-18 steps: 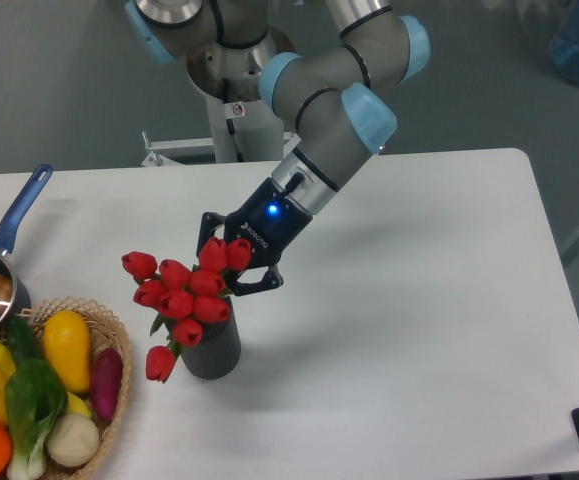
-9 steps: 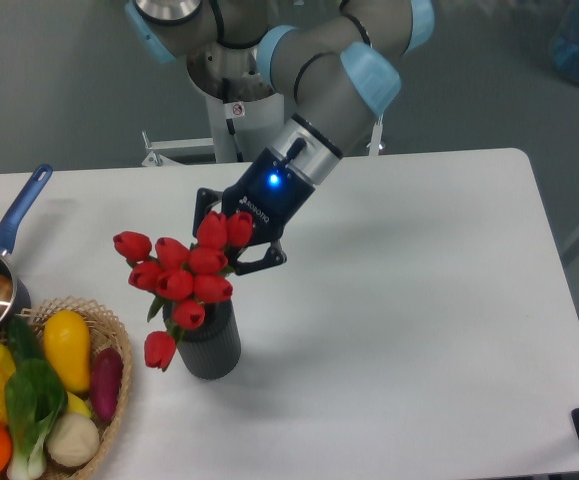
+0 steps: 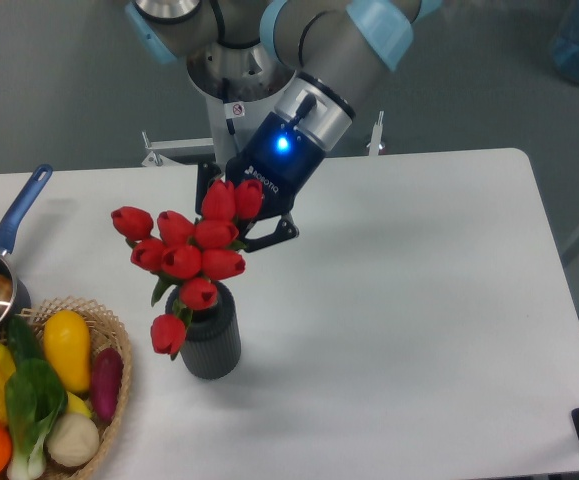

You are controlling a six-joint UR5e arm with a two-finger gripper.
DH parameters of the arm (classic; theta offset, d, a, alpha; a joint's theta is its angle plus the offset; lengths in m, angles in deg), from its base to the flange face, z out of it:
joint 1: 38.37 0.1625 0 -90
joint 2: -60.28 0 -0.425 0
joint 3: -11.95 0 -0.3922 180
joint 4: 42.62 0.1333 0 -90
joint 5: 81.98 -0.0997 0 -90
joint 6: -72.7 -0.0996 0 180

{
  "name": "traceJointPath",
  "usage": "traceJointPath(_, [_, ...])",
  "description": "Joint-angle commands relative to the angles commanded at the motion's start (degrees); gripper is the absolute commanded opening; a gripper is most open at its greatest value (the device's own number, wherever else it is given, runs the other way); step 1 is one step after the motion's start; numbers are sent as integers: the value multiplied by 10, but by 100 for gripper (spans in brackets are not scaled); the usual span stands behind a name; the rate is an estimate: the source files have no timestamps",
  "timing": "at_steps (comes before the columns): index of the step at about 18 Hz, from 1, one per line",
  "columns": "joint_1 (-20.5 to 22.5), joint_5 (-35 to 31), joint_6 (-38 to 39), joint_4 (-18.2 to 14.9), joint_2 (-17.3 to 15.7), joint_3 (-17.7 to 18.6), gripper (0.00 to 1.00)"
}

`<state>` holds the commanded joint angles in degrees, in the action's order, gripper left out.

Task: Pick up the flowers from the vase
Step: 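Lift the gripped tulips up out of the black vase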

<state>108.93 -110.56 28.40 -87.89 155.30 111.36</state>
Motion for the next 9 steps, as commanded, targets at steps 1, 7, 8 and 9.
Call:
traceJointPath(1, [2,7,4,0,-2,-2,8])
traceJointPath(7, [17,39,34,0,-16,-13,8])
traceJointPath(8, [21,50,34,0,-17,-13,8])
traceJointPath(9, [27,59,37,0,-17,-13,8])
